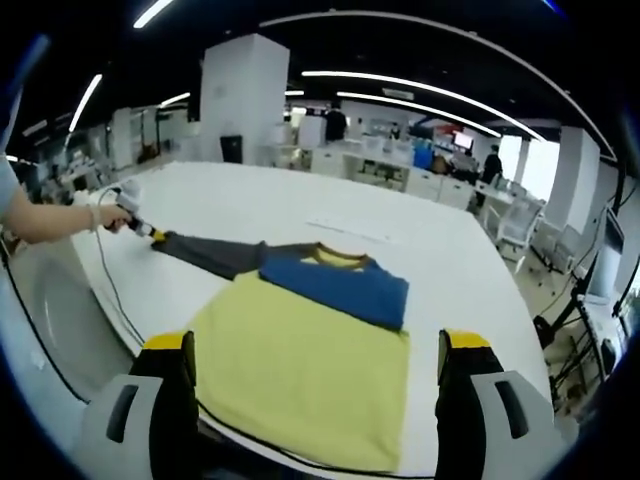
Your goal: Fold the garment on the visible template until the final outline fits inside the template.
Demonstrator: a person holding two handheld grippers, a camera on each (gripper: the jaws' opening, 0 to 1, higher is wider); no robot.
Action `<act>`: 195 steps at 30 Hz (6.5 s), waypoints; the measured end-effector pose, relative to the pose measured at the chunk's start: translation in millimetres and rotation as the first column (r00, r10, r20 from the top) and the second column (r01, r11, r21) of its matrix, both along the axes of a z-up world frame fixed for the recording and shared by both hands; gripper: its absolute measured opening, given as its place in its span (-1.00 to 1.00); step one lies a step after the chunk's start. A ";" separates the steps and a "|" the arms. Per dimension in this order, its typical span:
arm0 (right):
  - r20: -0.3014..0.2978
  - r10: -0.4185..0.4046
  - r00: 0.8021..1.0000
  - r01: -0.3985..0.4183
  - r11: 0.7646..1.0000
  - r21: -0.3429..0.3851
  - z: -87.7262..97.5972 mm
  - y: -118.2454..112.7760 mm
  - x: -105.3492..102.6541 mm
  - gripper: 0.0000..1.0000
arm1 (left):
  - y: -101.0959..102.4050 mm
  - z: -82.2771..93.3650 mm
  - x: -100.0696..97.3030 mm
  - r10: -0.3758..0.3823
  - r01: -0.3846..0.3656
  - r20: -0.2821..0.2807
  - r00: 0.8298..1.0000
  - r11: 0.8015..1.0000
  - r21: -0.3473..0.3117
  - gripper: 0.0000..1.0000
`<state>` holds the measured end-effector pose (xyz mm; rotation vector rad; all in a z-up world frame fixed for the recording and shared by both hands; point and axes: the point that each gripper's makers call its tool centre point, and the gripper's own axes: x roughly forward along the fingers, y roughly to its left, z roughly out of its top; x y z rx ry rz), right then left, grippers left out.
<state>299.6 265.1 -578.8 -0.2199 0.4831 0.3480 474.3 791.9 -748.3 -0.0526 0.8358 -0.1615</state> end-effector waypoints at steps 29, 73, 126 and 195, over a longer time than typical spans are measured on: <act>0.008 0.070 0.997 -0.070 0.998 -0.008 5.6 -12.9 8.3 0.99 | -25.4 88.0 -6.7 0.019 -0.015 0.174 0.985 1.000 -0.025 -1.00; -0.011 0.171 0.985 -0.171 0.985 0.012 -10.0 -60.5 5.3 0.99 | -93.9 202.8 -34.8 0.053 -0.038 0.395 0.917 0.998 -0.045 -1.00; 0.012 0.102 0.995 -0.103 0.994 0.034 -17.5 -104.6 -3.5 0.99 | -314.4 281.6 36.9 -0.207 0.332 0.537 0.817 0.932 -0.145 -1.00; 0.026 0.039 0.999 -0.040 0.998 0.043 -16.0 -152.7 12.7 0.91 | -398.9 208.5 72.8 -0.156 0.255 0.339 0.928 0.928 -0.273 -1.00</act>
